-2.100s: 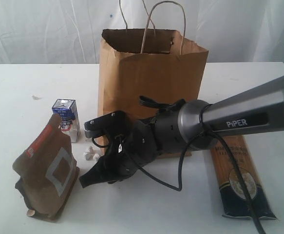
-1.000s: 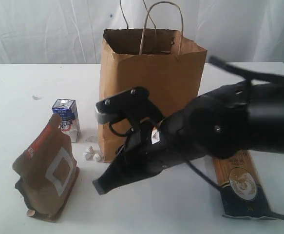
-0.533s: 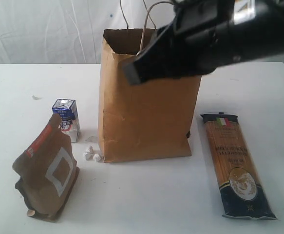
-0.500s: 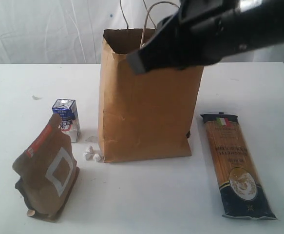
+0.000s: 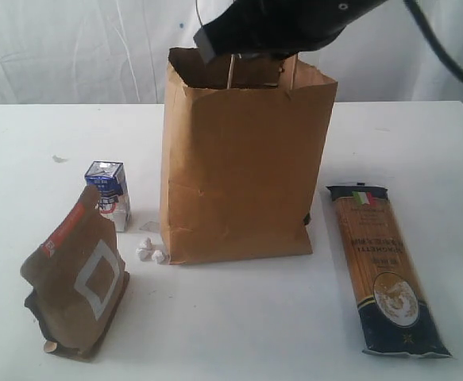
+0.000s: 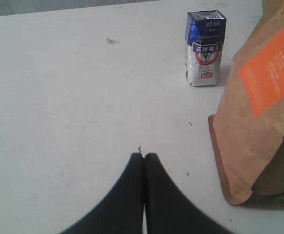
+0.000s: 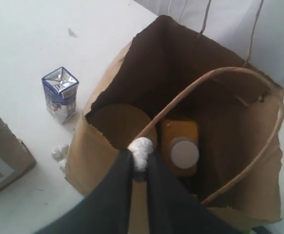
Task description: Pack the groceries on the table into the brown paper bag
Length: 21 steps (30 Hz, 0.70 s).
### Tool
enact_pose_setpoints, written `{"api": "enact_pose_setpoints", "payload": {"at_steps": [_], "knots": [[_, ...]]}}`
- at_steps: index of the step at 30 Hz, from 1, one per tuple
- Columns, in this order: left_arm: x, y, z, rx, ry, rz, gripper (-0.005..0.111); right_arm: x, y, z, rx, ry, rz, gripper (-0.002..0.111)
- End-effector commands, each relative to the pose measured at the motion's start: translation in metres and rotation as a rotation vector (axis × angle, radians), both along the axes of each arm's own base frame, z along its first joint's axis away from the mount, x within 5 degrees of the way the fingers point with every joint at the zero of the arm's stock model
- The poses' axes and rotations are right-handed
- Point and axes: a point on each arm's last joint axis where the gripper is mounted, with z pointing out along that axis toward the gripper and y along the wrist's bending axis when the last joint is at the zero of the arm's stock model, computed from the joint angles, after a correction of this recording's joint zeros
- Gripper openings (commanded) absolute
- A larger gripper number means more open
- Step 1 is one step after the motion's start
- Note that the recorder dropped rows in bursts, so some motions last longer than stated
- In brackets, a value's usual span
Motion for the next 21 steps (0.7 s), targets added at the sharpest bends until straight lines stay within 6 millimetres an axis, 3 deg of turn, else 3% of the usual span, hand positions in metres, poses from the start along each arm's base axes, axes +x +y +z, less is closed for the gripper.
{"api": "enact_pose_setpoints", "payload": {"at_steps": [1,17,21], "knots": [[0.0,0.0,-0.001,0.0,0.0,0.001,0.0,0.014,0.005,-0.011,-0.05,0.0,-0.015,0.0],[0.0,0.0,-0.001,0.0,0.0,0.001,0.0,0.036,-0.002,-0.022,-0.093,-0.022,-0.087,0.0],[0.0,0.0,-0.001,0.0,0.0,0.001,0.0,0.04,0.001,-0.029,-0.104,-0.003,-0.09,0.013]]}}
